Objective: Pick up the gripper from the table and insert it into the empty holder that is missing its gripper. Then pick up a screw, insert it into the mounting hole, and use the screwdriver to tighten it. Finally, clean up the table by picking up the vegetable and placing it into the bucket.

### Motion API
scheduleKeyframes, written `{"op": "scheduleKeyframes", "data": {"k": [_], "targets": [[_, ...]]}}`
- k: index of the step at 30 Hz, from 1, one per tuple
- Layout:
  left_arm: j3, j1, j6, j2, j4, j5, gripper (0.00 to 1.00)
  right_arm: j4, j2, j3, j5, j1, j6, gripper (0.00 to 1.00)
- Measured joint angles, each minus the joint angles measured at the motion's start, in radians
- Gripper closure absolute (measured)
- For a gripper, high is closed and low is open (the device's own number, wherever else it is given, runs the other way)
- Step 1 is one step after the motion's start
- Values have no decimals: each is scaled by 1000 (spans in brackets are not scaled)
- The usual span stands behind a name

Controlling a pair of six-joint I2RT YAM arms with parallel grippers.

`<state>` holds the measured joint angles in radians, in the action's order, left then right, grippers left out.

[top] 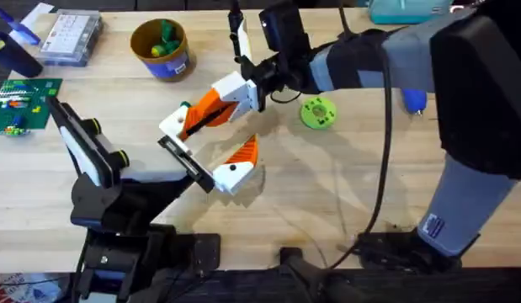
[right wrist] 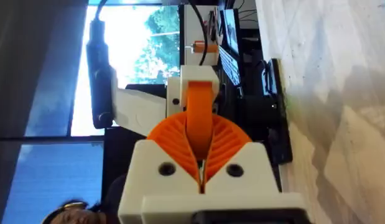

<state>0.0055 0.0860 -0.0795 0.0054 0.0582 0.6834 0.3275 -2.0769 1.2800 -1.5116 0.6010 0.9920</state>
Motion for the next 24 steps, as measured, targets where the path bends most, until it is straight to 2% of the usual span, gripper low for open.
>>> {"op": "scheduleKeyframes", "data": {"k": [24], "targets": [[0, -1, -9, 0, 0, -18, 9, 1, 0, 8, 47, 9, 3, 989]]}}
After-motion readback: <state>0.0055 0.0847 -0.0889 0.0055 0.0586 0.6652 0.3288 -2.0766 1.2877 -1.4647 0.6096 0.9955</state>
